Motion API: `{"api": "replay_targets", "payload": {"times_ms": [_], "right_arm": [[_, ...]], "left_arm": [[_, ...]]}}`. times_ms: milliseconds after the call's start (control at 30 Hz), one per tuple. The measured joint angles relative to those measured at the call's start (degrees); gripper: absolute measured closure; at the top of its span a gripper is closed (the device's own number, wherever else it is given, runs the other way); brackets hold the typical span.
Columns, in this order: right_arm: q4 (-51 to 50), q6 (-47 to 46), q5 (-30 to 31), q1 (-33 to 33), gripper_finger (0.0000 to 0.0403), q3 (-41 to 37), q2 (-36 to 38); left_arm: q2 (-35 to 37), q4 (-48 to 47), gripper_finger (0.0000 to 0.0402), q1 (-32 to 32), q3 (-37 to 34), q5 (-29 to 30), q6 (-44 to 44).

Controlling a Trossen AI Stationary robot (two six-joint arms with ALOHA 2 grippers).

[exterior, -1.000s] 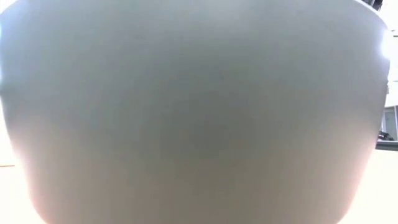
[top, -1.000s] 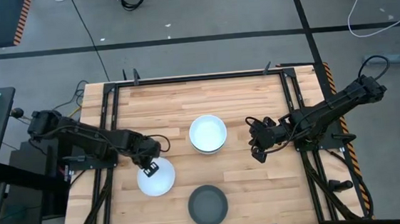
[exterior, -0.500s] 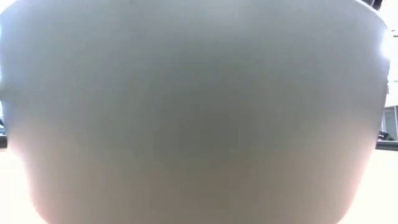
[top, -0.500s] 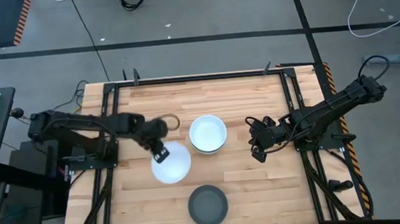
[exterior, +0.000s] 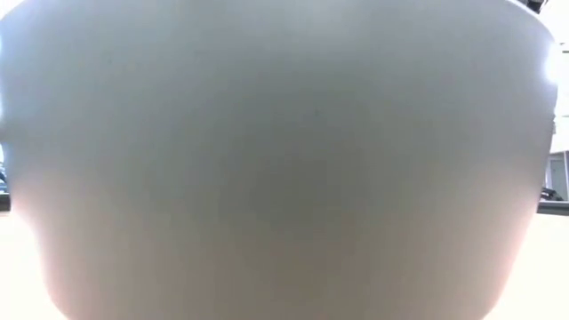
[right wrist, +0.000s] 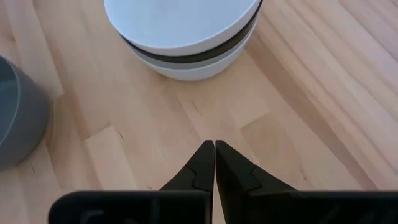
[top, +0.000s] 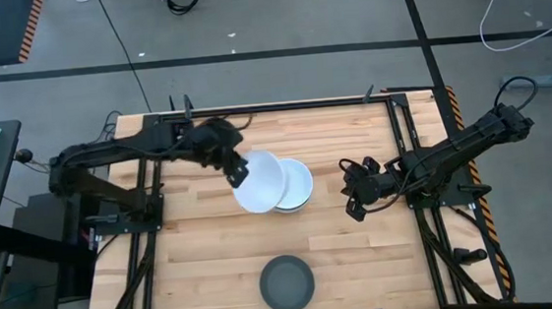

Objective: Nest bowls inside each other
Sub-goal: Stack the bottom white bowl on top of the top white bowl

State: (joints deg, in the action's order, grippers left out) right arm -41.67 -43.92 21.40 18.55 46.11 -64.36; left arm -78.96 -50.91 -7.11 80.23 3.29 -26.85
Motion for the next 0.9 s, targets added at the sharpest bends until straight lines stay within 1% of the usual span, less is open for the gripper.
{"api": "replay_targets", "payload": {"times_ms": [133,267,567,767,900], "right_arm": [[0.93,-0.02,0.03,0.02,0.0381,0.0,0.0],[1.12,-0.75,0.03,0.02,0.0381,0.0,0.0],[1.1,-0.72,0.78,1.02,0.0381,0.0,0.0],[1.1,-1.33,3.85,4.48,0.0384,0.0,0.0],[1.09,-2.78,5.36,6.51,0.039,0.0,0.0]], "left_arm": [[-6.37,-0.5,0.0393,-1.89,3.39,-2.65,4.37],[-12.91,-1.01,0.0393,-4.3,7.77,-6.19,6.72],[-27.11,-10.06,0.0393,-8.21,19.4,-7.85,10.89],[-32.67,-10.25,0.0393,-9.79,24.04,-11.35,13.03],[-34.77,-10.51,0.0393,-10.52,25.43,-11.76,13.24]]}}
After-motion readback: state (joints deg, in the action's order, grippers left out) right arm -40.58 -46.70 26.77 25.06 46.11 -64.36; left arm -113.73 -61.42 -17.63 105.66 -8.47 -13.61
